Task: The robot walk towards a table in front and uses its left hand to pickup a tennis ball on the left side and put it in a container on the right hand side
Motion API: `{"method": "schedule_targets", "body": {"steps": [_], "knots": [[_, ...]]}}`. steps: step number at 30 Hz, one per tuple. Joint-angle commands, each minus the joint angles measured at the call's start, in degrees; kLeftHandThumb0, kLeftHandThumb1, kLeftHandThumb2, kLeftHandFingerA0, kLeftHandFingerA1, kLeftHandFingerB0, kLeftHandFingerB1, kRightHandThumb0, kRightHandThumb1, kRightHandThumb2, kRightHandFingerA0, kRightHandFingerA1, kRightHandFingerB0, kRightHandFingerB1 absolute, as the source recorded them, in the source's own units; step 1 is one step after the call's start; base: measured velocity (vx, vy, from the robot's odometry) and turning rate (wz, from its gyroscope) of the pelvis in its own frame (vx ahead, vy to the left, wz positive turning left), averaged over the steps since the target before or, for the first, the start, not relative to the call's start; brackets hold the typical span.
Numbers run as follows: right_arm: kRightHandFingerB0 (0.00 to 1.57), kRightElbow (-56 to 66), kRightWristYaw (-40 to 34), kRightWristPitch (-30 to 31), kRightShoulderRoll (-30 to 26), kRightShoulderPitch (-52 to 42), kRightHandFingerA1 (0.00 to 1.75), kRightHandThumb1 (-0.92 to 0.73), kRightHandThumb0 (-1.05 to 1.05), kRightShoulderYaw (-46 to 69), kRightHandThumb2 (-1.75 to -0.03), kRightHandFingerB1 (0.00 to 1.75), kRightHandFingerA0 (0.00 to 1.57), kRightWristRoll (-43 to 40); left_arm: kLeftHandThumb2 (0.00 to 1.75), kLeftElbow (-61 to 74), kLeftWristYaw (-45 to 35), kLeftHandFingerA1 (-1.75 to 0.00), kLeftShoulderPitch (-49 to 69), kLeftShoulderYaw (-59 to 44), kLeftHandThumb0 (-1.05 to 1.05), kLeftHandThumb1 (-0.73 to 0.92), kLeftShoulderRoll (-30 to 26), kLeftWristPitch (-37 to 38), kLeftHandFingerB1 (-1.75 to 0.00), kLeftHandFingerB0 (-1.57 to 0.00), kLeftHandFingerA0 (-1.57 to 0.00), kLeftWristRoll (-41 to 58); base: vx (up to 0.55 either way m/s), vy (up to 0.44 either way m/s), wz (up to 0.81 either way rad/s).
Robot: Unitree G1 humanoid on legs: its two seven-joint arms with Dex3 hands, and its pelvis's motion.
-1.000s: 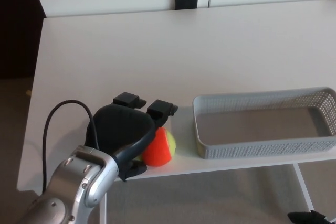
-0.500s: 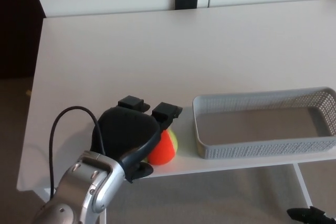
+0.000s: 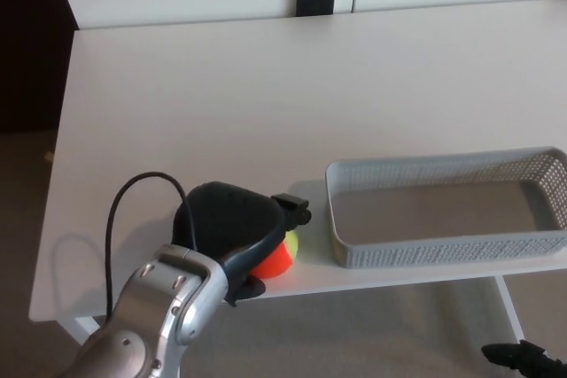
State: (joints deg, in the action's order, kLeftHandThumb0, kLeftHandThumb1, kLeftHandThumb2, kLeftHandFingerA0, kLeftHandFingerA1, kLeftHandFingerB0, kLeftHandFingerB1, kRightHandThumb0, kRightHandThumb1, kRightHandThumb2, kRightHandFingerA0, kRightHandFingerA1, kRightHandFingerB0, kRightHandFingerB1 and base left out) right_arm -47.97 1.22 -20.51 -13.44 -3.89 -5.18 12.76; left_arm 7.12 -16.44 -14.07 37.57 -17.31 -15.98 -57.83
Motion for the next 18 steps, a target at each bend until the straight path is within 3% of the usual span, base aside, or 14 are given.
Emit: {"method": "schedule_targets", "body": {"steps": [1,4,5,6,8,9,12,13,15,18], "knots": [[0.33,0.96,0.45,0.58,-0.99,0.20,0.81,-0.67,-0.67,0.23,-0.62,0.56,0.34,-0.33,0.60,-4.19,-1.49,-1.28,-0.88,0.74,-0.27,0.66,-0.99,-0.09,-0.44,-0.65,-0.77,-3.12,0.00,0.000,0.00],[0.34,1.37,0.66,0.78,-0.97,0.07,0.81,-0.67,-0.66,0.23,-0.62,0.56,0.34,-0.42,0.62,-4.54,1.06,-1.23,-0.31,0.56,-0.29,0.72,-1.04,0.40,-0.42,-0.62,-0.77,-3.66,0.00,0.000,0.00],[0.33,1.40,0.80,0.76,-1.22,0.48,0.80,-0.67,-0.67,0.19,-0.64,0.57,0.36,-0.29,0.63,-4.72,1.44,-1.29,-0.50,0.29,-0.30,0.74,-0.80,0.31,-0.43,-0.64,-0.75,-3.60,0.00,0.000,0.00],[0.34,1.55,0.89,0.87,-1.30,0.62,0.79,-0.67,-0.65,0.16,-0.63,0.56,0.36,-0.25,0.97,-4.63,2.04,-1.12,-0.40,0.01,-0.32,0.61,-0.75,0.41,-0.61,-0.58,-0.83,-3.57,0.00,0.000,0.00],[0.33,1.60,0.88,1.01,-1.44,0.84,0.80,-0.68,-0.66,0.01,-0.63,0.56,0.36,0.03,0.96,-4.37,3.14,-1.15,-0.09,-0.52,-0.32,0.61,-0.72,0.73,-0.63,-0.62,-0.84,-3.29,0.00,0.000,0.00],[0.33,1.49,0.82,1.11,-1.48,1.07,0.82,-0.67,-0.67,-0.07,-0.64,0.57,0.37,0.18,0.64,-4.18,4.64,-1.41,0.27,-1.20,-0.29,0.71,-0.53,1.24,-0.49,-0.72,-0.74,-2.60,0.00,0.000,0.00],[0.33,1.59,0.82,1.55,-1.43,1.20,0.81,-0.67,-0.66,-0.07,-0.64,0.57,0.36,0.07,0.63,-3.10,6.73,-1.47,1.26,-2.86,-0.25,0.72,-0.06,1.96,-0.56,-0.75,-0.71,-1.12,0.00,0.000,0.00],[0.32,1.63,0.88,1.92,-1.48,1.47,0.81,-0.67,-0.64,-0.21,-0.63,0.55,0.35,0.25,0.62,-1.91,6.15,-1.33,0.98,-4.22,-0.21,0.76,-0.35,2.52,-0.56,-0.76,-0.74,0.19,0.00,0.000,0.00],[0.33,1.81,1.05,1.99,-1.55,1.57,0.82,-0.68,-0.62,-0.21,-0.62,0.56,0.36,0.18,0.63,-0.89,7.63,-1.32,0.96,-6.25,-0.18,0.75,-0.34,4.26,-0.64,-0.78,-0.77,2.02,0.00,0.000,0.00],[0.33,1.91,1.22,2.22,-1.71,1.81,0.82,-0.68,-0.62,-0.28,-0.63,0.56,0.39,0.18,0.63,2.43,8.56,-1.41,0.58,-10.48,-0.17,0.71,0.26,5.44,-0.59,-0.76,-0.72,4.61,0.00,0.000,0.00]]}}
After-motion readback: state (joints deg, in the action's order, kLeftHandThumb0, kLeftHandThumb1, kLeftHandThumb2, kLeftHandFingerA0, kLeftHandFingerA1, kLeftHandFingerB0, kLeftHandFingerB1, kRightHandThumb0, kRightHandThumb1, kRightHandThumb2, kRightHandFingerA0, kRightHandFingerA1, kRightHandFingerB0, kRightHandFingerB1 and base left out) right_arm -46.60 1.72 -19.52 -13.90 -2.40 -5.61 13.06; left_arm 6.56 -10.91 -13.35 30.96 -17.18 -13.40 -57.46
